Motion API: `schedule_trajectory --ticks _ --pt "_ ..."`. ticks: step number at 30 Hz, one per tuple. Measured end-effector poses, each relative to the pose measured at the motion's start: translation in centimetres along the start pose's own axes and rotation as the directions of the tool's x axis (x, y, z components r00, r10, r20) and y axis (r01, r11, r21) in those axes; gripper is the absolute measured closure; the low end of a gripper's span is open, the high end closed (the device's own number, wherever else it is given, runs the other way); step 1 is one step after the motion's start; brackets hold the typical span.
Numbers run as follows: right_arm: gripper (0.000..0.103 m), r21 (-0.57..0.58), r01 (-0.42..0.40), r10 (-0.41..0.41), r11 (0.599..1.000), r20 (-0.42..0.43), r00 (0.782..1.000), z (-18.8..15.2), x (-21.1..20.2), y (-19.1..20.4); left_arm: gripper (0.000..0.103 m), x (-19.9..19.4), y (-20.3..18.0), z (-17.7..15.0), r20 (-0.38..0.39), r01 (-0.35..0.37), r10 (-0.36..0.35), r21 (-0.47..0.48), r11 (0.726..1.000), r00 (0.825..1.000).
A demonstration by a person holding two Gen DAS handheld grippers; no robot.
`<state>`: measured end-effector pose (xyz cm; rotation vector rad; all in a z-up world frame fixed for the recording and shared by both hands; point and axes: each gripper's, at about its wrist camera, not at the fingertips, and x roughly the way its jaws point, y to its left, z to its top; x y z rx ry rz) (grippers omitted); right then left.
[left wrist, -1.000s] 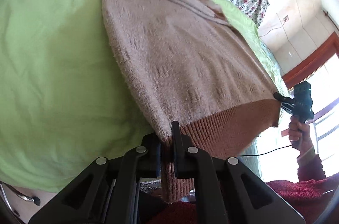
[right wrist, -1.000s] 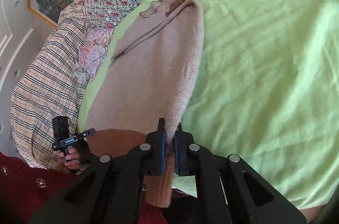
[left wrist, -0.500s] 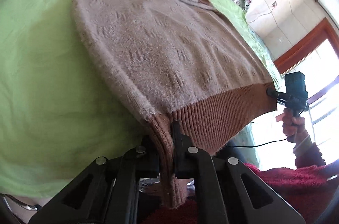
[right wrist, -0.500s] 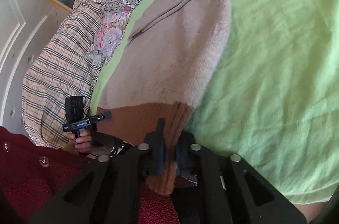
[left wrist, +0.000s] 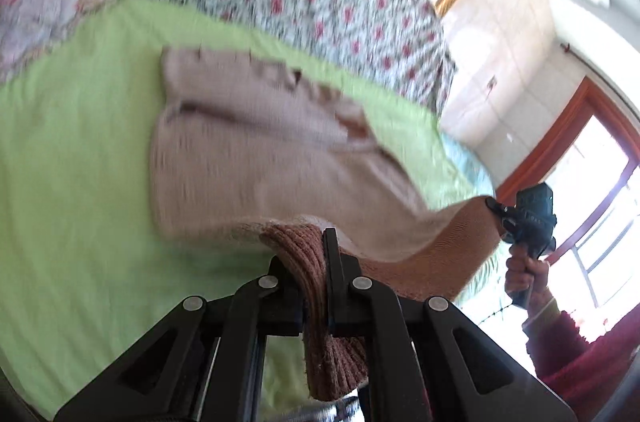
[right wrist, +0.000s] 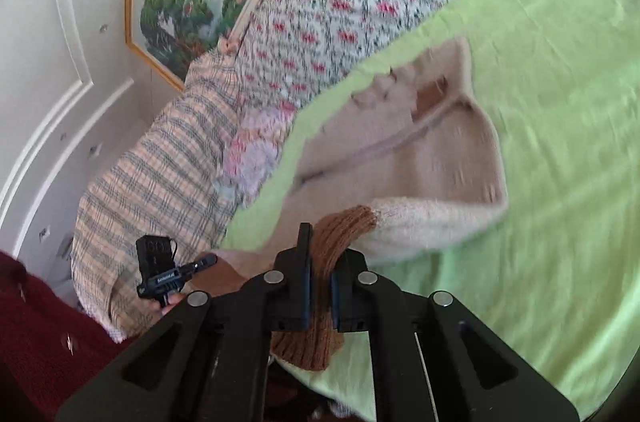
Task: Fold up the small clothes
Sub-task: 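Lift the hem and fold it toward the collar with both grippers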
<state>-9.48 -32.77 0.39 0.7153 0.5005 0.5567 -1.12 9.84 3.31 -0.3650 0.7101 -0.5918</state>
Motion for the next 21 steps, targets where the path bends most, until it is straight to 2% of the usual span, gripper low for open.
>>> schedule_trajectory --ticks 4,8,11,15,18,21 --pt "0.095 -0.008 0.054 -0.054 0.999 0.03 0.998 5.0 3.6 -1.2 0.098 2.0 1.3 5.8 0.088 -0.014 0.013 0.005 1.0 0.996" --pt "0.095 0.011 0.144 -0.145 0.989 0.031 0.989 10.9 8.7 -3.0 0.098 6.0 3.5 11.6 0.118 -0.04 0.039 0.005 0.999 0.992" --pt "0.095 0.023 0.219 -0.219 0.976 0.021 0.975 14.8 12.8 -4.8 0.098 10.1 5.9 15.4 0.106 -0.077 0.079 -0.015 0.997 0.991" --pt "0.095 0.057 0.283 -0.284 0.957 -0.001 0.959 18.1 17.3 -7.7 0.098 14.9 9.8 19.0 0.074 -0.104 0.109 -0.066 0.992 0.991" --pt "0.095 0.039 0.359 -0.358 0.933 -0.029 0.933 19.2 20.4 -9.9 0.097 18.6 12.6 20.3 0.027 -0.14 0.143 -0.094 0.986 0.989" --pt "0.095 0.044 0.405 -0.401 0.913 -0.073 0.913 19.1 22.9 -12.4 0.097 21.4 14.9 20.3 -0.026 -0.172 0.17 -0.12 0.978 0.985"
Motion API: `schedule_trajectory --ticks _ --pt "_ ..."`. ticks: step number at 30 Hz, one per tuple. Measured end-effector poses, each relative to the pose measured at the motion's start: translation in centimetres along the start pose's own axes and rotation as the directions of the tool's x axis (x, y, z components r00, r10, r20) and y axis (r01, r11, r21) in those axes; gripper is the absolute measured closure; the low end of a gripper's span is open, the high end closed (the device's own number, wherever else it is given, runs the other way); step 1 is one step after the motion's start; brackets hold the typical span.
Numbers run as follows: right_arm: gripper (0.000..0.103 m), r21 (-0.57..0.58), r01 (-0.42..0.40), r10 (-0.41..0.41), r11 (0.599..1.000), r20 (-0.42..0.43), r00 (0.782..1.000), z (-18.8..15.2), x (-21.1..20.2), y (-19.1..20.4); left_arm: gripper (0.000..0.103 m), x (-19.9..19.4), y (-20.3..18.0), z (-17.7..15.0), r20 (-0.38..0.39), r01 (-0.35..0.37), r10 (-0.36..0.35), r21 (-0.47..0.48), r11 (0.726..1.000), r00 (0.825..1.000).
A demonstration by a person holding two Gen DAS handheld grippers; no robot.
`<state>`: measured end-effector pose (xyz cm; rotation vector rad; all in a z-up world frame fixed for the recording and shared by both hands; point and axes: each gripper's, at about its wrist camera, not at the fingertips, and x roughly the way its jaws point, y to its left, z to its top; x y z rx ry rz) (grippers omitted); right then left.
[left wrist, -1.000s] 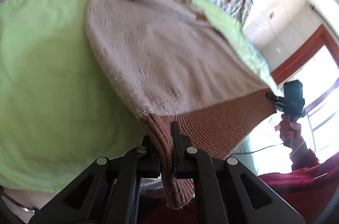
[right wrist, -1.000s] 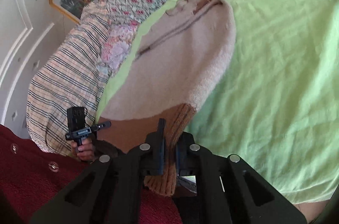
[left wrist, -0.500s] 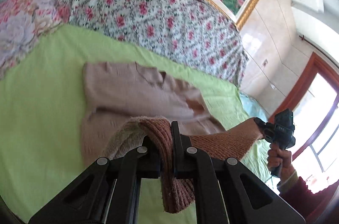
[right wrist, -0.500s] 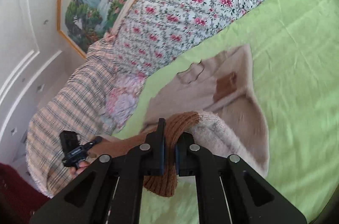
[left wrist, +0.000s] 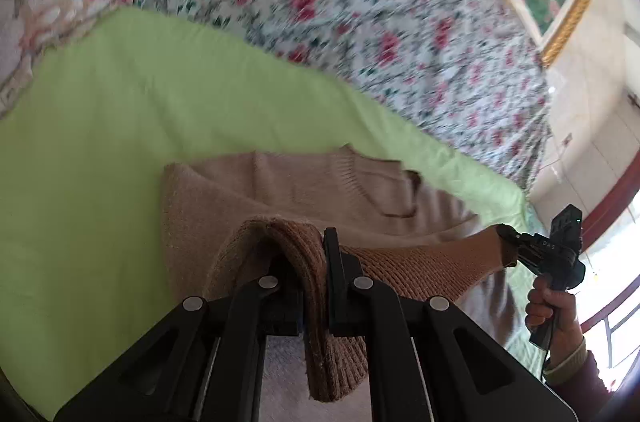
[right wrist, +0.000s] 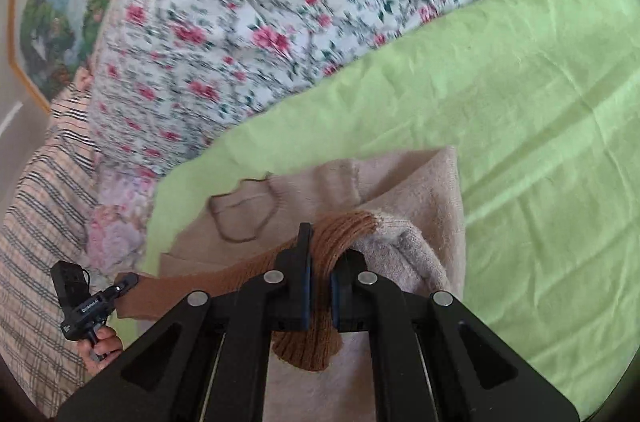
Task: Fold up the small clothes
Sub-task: 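Lift the hem and fold it toward the collar with both grippers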
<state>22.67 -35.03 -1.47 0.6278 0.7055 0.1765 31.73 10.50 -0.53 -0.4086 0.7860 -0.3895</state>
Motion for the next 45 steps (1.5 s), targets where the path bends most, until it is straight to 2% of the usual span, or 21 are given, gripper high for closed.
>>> schedule_trajectory --ticks 3,5,7,9,12,14,16,19,23,25,27,29,30,32,34,35,37,39,41,45 --pt "0.092 0.029 0.029 -0.029 0.999 -0.032 0.999 -0.7 1.9 -1.4 0.094 2.8 1.7 -0.4 -0.057 -0.025 0.023 -0.042 0.999 0.998" --pt "0.088 0.056 0.024 -0.022 0.998 -0.02 1.0 -1.3 1.2 -1.9 0.091 3.0 2.2 -1.1 -0.07 -0.013 0.008 -0.075 0.997 0.997" --pt "0.071 0.058 0.027 -0.028 0.998 0.015 0.999 -2.0 -0.2 -1.8 0.08 1.7 1.8 -2.0 -0.051 0.009 -0.013 -0.078 0.997 0.999" --pt "0.067 0.022 0.039 -0.04 0.999 0.068 0.997 -2.9 -2.4 -1.0 0.066 0.0 0.8 -3.2 -0.032 0.024 -0.026 -0.059 0.998 0.999" --pt "0.067 -0.077 0.025 -0.018 0.997 0.091 0.996 -4.6 -4.4 1.6 0.061 -1.9 -1.9 -5.9 -0.047 0.079 -0.079 -0.01 0.997 0.996" --pt "0.067 -0.166 -0.024 0.029 0.986 0.032 0.999 -5.9 -4.1 3.7 0.059 -1.8 -4.1 -7.2 -0.087 0.118 -0.115 0.034 0.992 0.99" --pt "0.067 -0.259 -0.084 0.066 0.962 -0.076 0.995 -7.3 -2.5 6.1 0.059 -0.3 -6.7 -8.4 -0.158 0.155 -0.14 0.087 0.984 0.978" --pt "0.067 -0.377 -0.166 0.083 0.911 -0.227 0.97 -9.0 0.4 9.2 0.059 1.9 -8.9 -9.0 -0.216 0.148 -0.112 0.154 0.977 0.97" --pt "0.067 -0.492 -0.192 0.033 0.849 -0.314 0.949 -9.9 3.1 11.1 0.059 4.4 -9.8 -8.6 -0.263 0.109 -0.047 0.226 0.968 0.964" --pt "0.067 -0.523 -0.142 -0.037 0.84 -0.318 0.947 -9.2 4.6 10.8 0.061 5.1 -9.4 -7.6 -0.266 0.097 -0.03 0.242 0.965 0.964" --pt "0.067 -0.513 -0.103 -0.073 0.852 -0.312 0.947 -7.8 5.7 9.6 0.065 5.8 -8.5 -6.1 -0.258 0.081 -0.016 0.244 0.966 0.966" --pt "0.067 -0.46 -0.03 -0.103 0.887 -0.262 0.96 -5.6 6.3 7.6 0.066 6.3 -6.9 -4.0 -0.229 0.016 0.042 0.246 0.969 0.972" --pt "0.069 -0.43 0.031 -0.139 0.902 -0.223 0.965 -4.4 6.3 6.5 0.066 6.5 -6.0 -3.0 -0.207 -0.024 0.076 0.243 0.97 0.975" --pt "0.071 -0.328 0.095 -0.15 0.94 -0.147 0.978 -2.2 5.7 4.1 0.066 6.5 -3.6 -0.7 -0.164 -0.095 0.128 0.2 0.975 0.978" --pt "0.07 -0.244 0.232 -0.249 0.942 -0.039 0.968 -0.7 4.5 2.4 0.066 6.2 -1.4 1.0 -0.131 -0.137 0.154 0.131 0.982 0.979" --pt "0.069 -0.168 0.225 -0.228 0.96 0.001 0.974 -0.1 3.3 1.1 0.066 5.8 -0.3 1.6 -0.113 -0.149 0.159 0.096 0.984 0.981" --pt "0.069 -0.087 0.237 -0.235 0.967 0.035 0.971 0.0 1.7 -0.2 0.066 4.7 1.4 2.3 -0.079 -0.171 0.174 0.035 0.985 0.982" --pt "0.069 -0.072 0.239 -0.237 0.968 0.046 0.971 -0.9 0.1 -0.4 0.063 3.1 2.6 2.0 -0.057 -0.156 0.154 -0.021 0.988 0.986" --pt "0.067 -0.072 0.226 -0.223 0.972 0.049 0.974 -2.0 -1.1 0.0 0.059 1.5 2.9 0.7 -0.043 -0.184 0.182 -0.048 0.982 0.982" --pt "0.061 -0.065 0.169 -0.167 0.983 0.043 0.985 -5.5 -3.5 1.4 0.059 -2.4 1.7 -3.5 -0.02 -0.118 0.117 -0.087 0.989 0.993"
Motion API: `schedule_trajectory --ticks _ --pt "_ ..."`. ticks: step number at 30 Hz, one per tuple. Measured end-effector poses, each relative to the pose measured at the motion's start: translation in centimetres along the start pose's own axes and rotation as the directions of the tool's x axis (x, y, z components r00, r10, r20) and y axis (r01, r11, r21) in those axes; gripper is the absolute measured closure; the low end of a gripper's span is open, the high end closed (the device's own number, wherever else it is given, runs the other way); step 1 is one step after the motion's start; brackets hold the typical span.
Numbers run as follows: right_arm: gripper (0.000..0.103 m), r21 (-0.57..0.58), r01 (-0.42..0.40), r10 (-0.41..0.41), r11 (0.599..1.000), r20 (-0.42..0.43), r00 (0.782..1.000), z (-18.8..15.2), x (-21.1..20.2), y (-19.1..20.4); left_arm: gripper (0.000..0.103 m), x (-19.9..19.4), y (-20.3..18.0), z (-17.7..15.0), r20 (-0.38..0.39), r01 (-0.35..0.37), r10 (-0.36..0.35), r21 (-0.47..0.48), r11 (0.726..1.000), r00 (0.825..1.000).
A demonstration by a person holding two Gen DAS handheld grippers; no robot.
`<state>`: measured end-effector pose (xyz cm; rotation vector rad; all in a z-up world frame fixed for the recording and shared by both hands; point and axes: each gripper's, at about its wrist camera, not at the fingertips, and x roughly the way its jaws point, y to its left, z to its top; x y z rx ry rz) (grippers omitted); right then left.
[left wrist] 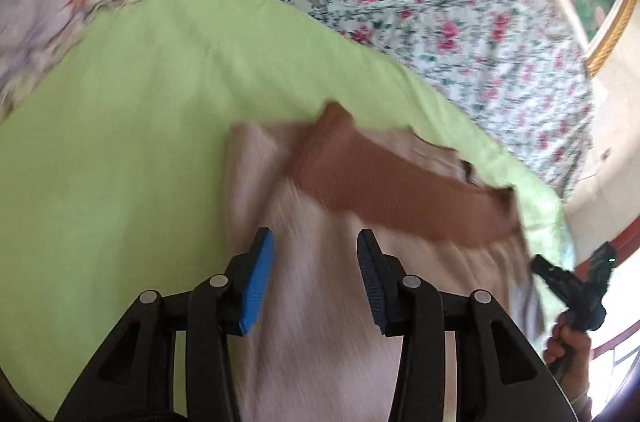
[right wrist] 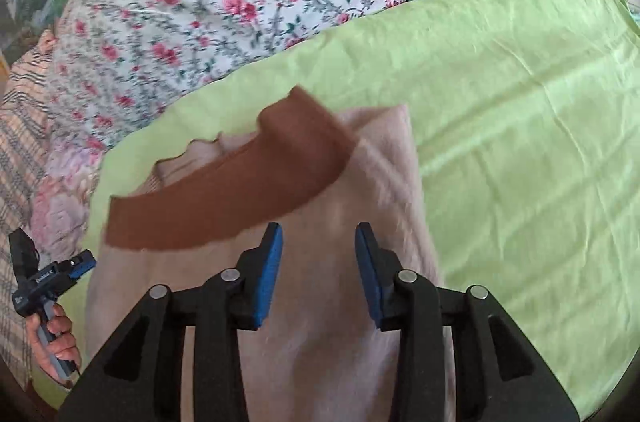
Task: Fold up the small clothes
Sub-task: 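Lift the hem and fold it toward the collar with both grippers, then grasp the folded sweater edge with the left gripper and lift it toward the right tool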
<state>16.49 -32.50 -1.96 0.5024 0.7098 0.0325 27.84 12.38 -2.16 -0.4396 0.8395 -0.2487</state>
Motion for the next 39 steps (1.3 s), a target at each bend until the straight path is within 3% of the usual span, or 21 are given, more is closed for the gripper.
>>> schedule_trajectory --ticks 7,17,22,24,34,39 --pt "0.059 0.019 -0.098 0.099 0.995 -0.062 0.993 -6.2 -2.0 2.2 0.055 -4.7 -2.4 -8.1 -0.03 0.105 -0.107 -0.046 0.993 0.994" --pt "0.058 0.038 -0.168 0.17 0.985 -0.079 0.982 -11.9 -5.1 4.1 0.048 -6.9 -3.6 -16.4 -0.117 0.126 -0.135 -0.081 0.989 0.984" --pt "0.056 0.037 -0.192 0.195 0.981 -0.084 0.977 -13.1 -5.8 4.7 0.047 -6.2 -3.0 -17.3 -0.137 0.116 -0.133 -0.13 0.985 0.982" --pt "0.056 0.038 -0.195 0.197 0.98 -0.086 0.977 -13.3 -6.0 4.8 0.04 -6.0 -2.8 -17.3 -0.126 0.121 -0.141 -0.154 0.981 0.982" --pt "0.055 0.053 -0.195 0.199 0.979 -0.088 0.976 -12.9 -5.6 4.2 0.027 -4.3 -0.2 -15.1 -0.006 0.148 -0.158 -0.303 0.941 0.987" --pt "0.055 0.051 -0.199 0.203 0.979 -0.093 0.975 -12.5 -5.2 4.1 0.025 -3.1 0.0 -13.6 0.056 0.117 -0.105 -0.323 0.939 0.993"
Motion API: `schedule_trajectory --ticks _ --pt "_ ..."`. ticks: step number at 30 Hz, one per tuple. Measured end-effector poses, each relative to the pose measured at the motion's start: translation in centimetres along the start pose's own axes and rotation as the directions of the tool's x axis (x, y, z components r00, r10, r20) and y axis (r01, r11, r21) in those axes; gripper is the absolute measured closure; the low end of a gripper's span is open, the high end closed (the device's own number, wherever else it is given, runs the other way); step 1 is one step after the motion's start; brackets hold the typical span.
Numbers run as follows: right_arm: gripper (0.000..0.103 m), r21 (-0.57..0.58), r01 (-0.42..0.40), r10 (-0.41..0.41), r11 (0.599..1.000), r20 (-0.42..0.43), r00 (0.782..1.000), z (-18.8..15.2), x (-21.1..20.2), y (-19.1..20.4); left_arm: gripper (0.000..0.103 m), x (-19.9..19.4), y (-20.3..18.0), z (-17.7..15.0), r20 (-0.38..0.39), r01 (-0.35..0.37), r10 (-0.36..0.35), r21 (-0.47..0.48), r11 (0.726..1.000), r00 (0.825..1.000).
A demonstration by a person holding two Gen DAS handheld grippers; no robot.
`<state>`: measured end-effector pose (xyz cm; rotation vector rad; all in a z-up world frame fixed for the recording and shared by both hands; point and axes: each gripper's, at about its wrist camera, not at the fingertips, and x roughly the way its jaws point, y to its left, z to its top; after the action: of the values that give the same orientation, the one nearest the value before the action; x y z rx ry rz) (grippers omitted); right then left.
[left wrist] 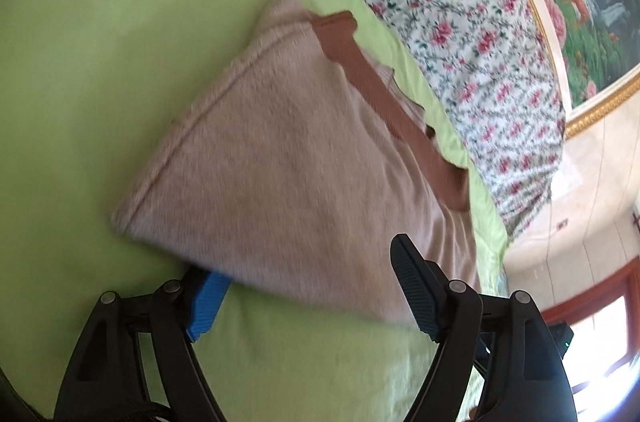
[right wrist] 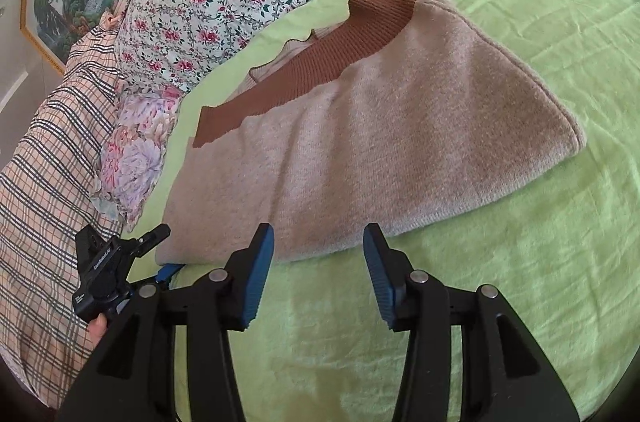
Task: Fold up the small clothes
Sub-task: 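Grasp the folded sweater edge with the left gripper and lift it toward the right tool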
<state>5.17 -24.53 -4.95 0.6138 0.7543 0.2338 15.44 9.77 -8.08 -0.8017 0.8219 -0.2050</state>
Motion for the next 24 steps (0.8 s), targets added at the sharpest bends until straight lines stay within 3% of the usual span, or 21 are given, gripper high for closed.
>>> schedule_trajectory --ticks 5,7,9,15,17,20,21,24 --pt "0.055 -0.011 -0.001 0.001 1.0 0.006 1.0 1.9 0.7 -0.5 0.029 1.1 -0.9 1.1 0.047 -0.066 0.065 0.027 0.997 0.997" --pt "0.055 -0.013 -0.003 0.004 1.0 0.005 1.0 2.7 1.1 -0.8 0.045 1.4 -1.2 1.7 0.058 -0.083 0.081 0.036 0.996 0.995" --pt "0.055 -0.018 -0.005 0.005 1.0 0.002 1.0 3.6 1.4 -1.1 0.09 1.9 -1.6 2.4 0.035 -0.064 0.062 0.069 0.996 0.997" --pt "0.055 -0.035 -0.032 0.032 0.999 0.009 0.999 7.2 1.8 -1.4 0.096 0.6 -6.7 2.4 0.084 -0.036 0.014 0.258 0.966 0.996" --pt "0.055 -0.043 -0.071 0.07 0.997 -0.006 0.997 8.7 2.2 -1.0 0.096 0.8 -9.6 1.7 0.083 -0.022 -0.007 0.346 0.938 0.997" --pt "0.055 -0.015 -0.2 0.199 0.98 -0.064 0.978 11.3 3.8 -0.2 0.096 1.7 -13.0 0.1 0.066 -0.015 -0.017 0.463 0.886 0.998" --pt "0.053 -0.001 -0.247 0.246 0.969 -0.092 0.965 12.1 4.8 0.1 0.096 2.4 -14.1 -0.5 0.058 -0.017 -0.014 0.501 0.865 0.998" --pt "0.028 0.03 -0.333 0.332 0.943 -0.187 0.925 13.8 8.4 1.5 0.096 4.2 -15.9 -2.0 0.037 -0.021 0.0 0.565 0.825 0.999"
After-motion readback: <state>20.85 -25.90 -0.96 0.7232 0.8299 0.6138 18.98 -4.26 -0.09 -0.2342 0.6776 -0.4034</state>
